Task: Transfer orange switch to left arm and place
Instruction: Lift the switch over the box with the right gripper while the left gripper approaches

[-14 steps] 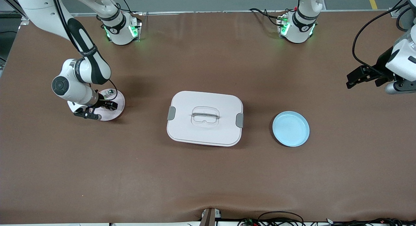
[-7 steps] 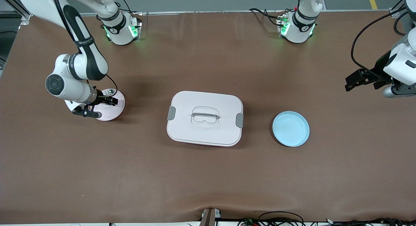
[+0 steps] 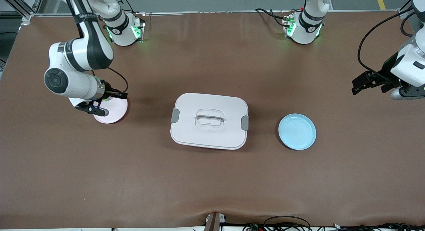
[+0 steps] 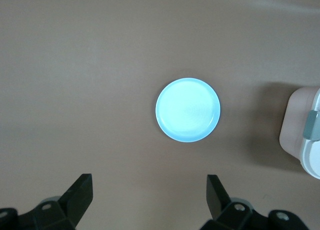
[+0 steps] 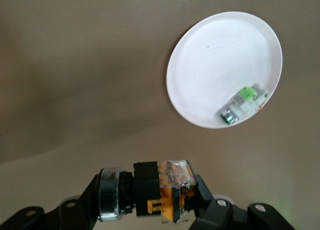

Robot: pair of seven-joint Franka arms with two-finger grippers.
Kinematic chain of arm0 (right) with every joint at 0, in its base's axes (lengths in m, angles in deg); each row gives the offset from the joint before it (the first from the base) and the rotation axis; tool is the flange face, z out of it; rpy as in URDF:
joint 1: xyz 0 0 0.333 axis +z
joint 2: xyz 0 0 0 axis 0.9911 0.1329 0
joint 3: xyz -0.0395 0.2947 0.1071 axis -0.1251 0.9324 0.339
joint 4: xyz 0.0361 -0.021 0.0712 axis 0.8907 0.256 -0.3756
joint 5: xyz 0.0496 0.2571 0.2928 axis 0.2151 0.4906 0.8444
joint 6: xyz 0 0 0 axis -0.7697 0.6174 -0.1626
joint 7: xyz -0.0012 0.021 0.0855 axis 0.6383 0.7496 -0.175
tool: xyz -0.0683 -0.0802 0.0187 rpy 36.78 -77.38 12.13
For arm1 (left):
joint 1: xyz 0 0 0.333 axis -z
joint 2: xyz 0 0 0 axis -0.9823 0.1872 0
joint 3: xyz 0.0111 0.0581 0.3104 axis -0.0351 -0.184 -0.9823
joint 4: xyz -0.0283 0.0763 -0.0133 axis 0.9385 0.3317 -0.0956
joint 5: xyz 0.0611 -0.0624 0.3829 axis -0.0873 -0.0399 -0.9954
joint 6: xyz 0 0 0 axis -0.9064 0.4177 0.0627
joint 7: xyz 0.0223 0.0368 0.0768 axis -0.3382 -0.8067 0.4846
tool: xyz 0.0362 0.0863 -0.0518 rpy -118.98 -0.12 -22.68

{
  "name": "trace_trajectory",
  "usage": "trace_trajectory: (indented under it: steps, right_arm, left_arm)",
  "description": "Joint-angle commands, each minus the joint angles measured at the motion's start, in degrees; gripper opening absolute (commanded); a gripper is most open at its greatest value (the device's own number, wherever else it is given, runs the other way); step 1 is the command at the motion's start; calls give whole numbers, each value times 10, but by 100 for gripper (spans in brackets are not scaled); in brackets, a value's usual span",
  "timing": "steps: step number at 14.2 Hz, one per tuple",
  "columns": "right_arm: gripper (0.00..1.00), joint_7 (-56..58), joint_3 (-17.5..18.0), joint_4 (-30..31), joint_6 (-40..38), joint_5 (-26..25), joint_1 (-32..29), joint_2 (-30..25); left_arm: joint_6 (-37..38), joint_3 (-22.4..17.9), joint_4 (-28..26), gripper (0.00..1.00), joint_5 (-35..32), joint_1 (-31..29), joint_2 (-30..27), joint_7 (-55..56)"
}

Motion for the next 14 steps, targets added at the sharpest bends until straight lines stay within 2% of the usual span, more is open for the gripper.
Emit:
trace_trajectory:
  steps: [1, 2, 5, 8, 11, 14]
  right_arm:
    - [22, -116, -4, -64, -48, 6, 73, 8]
    - [22, -159, -4, -83, -56, 16, 97, 10]
    - [21, -272, -5, -136, -53, 103, 154, 20]
    - [21, -368, -6, -208, -48, 182, 194, 66]
    - [21, -436, -6, -272, -43, 237, 219, 107]
    - [21, -496, -6, -301, 12, 271, 238, 129]
  left_arm:
    - [-16, 2, -1, 100, 9, -2, -5, -5]
    - [-21, 1, 1, 100, 22, -2, -6, -6]
    - [-22, 1, 6, 100, 64, -5, -9, -14]
    - [-34, 4, 6, 100, 80, 7, -4, -14]
    - [-34, 10, 14, 100, 120, 28, 1, 15]
    - [-32, 28, 20, 100, 165, 34, 11, 43]
